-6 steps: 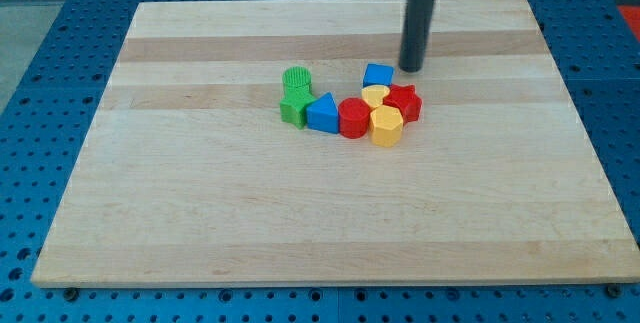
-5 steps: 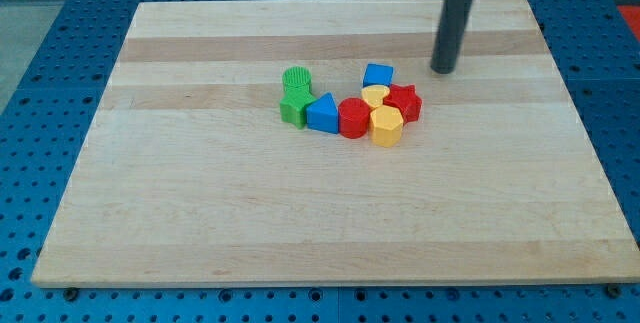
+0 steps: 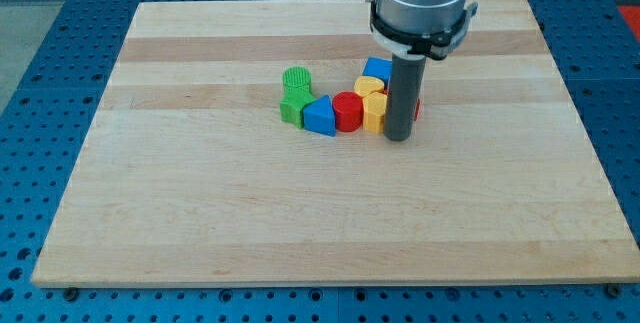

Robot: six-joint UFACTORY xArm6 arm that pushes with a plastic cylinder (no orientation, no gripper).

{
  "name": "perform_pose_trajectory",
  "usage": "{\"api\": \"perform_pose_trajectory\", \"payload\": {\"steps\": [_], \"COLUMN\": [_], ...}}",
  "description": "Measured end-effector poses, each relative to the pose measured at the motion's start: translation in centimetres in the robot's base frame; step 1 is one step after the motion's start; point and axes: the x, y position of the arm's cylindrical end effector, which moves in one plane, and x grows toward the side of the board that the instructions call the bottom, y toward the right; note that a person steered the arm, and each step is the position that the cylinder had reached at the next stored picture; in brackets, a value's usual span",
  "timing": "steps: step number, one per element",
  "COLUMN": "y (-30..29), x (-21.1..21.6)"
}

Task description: Push the red star into the blue cube

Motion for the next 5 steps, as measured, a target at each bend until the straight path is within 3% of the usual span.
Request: {"api": "perform_pose_trajectory", "payload": {"steps": [2, 5], "y": [2.9, 3.1], "x": [-2.2, -8.9]}}
